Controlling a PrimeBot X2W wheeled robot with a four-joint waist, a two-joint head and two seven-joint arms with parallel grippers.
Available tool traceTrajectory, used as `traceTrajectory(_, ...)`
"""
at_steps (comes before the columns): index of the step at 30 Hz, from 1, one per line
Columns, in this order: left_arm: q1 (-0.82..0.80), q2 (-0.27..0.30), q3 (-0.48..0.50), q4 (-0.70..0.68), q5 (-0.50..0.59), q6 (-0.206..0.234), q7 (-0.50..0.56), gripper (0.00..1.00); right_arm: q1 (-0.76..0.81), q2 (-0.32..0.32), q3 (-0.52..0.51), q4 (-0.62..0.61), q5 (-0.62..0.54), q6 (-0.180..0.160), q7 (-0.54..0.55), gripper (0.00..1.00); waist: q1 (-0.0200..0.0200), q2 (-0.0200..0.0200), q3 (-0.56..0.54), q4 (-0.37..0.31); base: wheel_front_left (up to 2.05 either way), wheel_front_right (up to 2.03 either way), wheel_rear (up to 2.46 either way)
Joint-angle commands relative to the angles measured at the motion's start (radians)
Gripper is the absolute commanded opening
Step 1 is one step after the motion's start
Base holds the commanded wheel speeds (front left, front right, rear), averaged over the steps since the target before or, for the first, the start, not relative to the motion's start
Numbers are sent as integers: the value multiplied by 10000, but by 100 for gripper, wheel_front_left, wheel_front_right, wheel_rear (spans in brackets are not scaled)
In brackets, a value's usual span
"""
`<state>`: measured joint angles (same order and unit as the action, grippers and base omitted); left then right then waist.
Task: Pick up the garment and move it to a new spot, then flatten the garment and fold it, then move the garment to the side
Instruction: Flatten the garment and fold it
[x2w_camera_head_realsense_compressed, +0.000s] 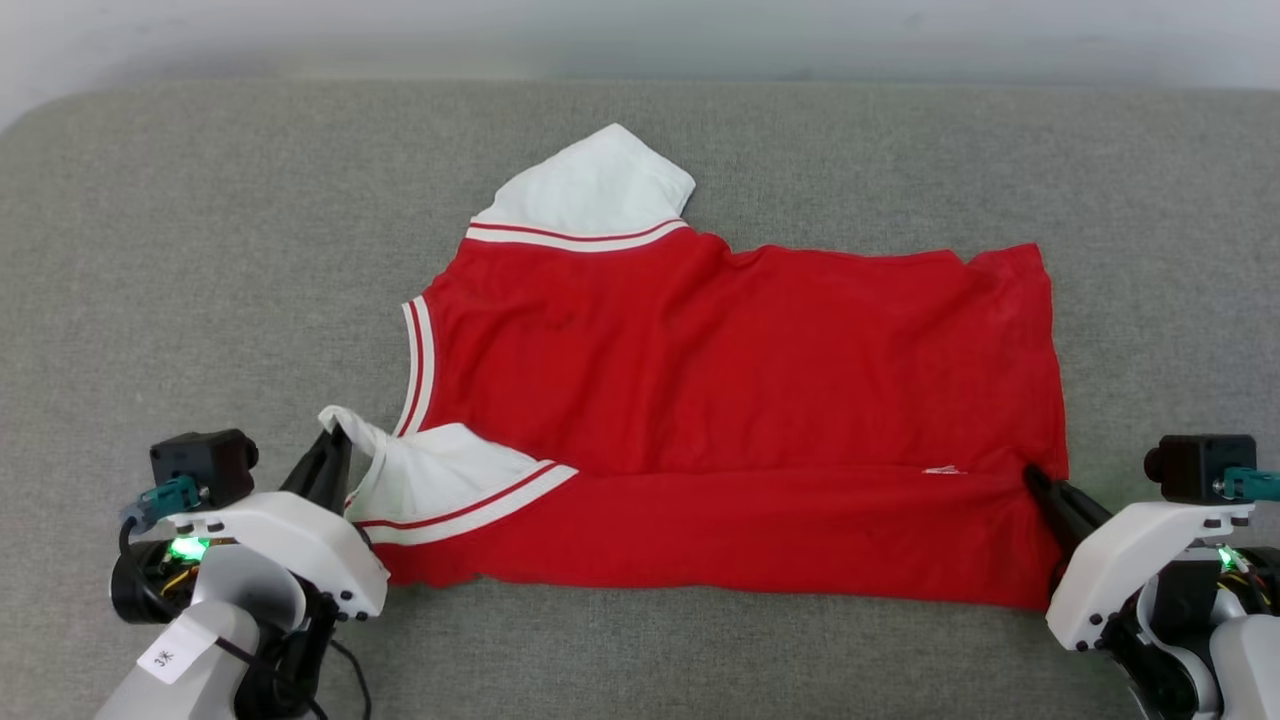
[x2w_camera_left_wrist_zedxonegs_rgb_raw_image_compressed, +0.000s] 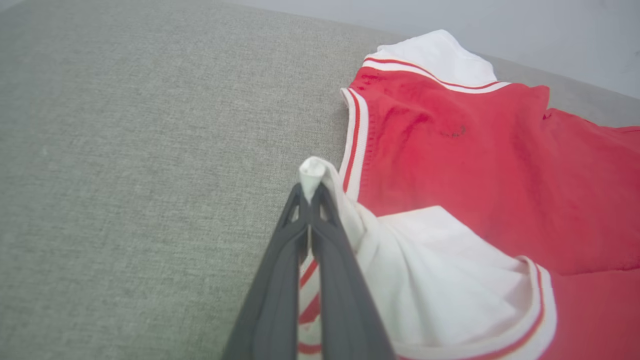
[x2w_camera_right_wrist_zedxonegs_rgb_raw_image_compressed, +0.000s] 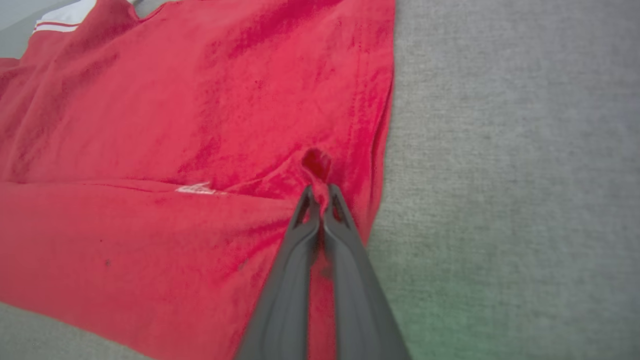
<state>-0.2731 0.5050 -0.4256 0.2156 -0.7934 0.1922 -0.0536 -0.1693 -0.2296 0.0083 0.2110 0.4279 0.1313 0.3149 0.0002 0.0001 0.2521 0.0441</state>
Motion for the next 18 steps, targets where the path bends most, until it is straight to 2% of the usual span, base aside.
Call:
traceTrajectory(1,-219,-108,-12,286,-24,-133,-161,0,-224,-52,65,272,73,-11,-112,0,-2,-1,142,12,0,0,0)
traceTrajectory(8,-807,-538,-278,1616,-207,-840,-165,0,-519,-84,477,1307,167,-13,-468,0,-2,-1,300,14,0,0,0)
traceTrajectory(9,-887,-570,-305,1773,-214,-893,-197,0,-546,-94,547,1414,156,-13,-532,16,-2,-1,307,1,0,0,0)
traceTrajectory(10,-934,-619,-357,1945,-276,-997,-106,0,-585,-129,605,1523,87,-13,-601,37,-2,-1,302,-12,0,0,0)
traceTrajectory(11,-988,-639,-393,2077,-282,-1068,-83,17,-626,-125,643,1619,63,-14,-661,64,-2,-1,288,-27,0,0,0)
traceTrajectory(12,-988,-639,-393,2077,-282,-1068,-83,17,-626,-125,643,1619,63,-14,-661,64,-2,-1,288,-27,0,0,0)
traceTrajectory(13,-1093,-643,-385,2191,-275,-1115,-86,36,-643,-100,726,1713,98,-14,-679,100,-2,-1,278,-44,0,0,0)
traceTrajectory(14,-1143,-668,-372,2310,-306,-1140,-102,60,-648,-89,788,1765,152,-14,-780,100,-2,-1,254,-57,0,0,0)
traceTrajectory(15,-1228,-677,-356,2532,-342,-1188,-118,100,-696,-94,888,1803,206,-14,-1004,100,-2,-1,185,-85,0,0,0)
traceTrajectory(18,-1304,-685,-331,2813,-376,-1227,-122,100,-725,-129,889,1772,265,-17,-1511,100,-2,-1,-1,-121,0,0,0)
